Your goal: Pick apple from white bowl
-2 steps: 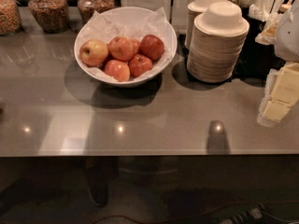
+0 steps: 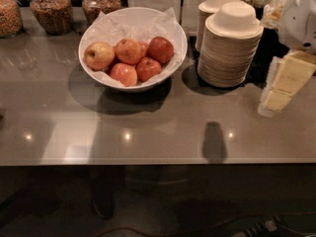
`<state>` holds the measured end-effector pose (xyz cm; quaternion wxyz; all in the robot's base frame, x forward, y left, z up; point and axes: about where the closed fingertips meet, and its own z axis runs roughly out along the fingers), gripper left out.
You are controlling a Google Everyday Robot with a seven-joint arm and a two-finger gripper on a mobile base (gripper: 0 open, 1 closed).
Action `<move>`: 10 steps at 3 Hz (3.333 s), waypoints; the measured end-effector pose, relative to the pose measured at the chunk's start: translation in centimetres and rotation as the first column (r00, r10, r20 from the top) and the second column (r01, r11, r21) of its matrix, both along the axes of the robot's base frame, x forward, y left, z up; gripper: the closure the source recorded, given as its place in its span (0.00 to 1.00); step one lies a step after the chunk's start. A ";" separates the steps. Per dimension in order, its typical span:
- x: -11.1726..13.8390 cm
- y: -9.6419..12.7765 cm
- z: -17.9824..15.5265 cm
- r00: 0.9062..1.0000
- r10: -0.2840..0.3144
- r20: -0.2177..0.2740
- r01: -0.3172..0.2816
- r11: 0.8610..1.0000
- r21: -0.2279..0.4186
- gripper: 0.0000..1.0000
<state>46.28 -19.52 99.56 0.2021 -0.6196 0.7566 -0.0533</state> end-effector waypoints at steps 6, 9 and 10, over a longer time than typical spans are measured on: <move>21.7 22.0 1.8 0.890 0.370 0.265 -0.415 0.899 0.137 0.00; 24.5 23.3 -3.8 0.905 0.402 0.142 -0.419 0.899 0.127 0.00; 23.9 23.9 -5.0 0.898 0.427 0.103 -0.438 0.888 0.143 0.00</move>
Offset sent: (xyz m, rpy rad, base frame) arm 0.1334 0.1557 0.0807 0.2368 -0.3642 0.3100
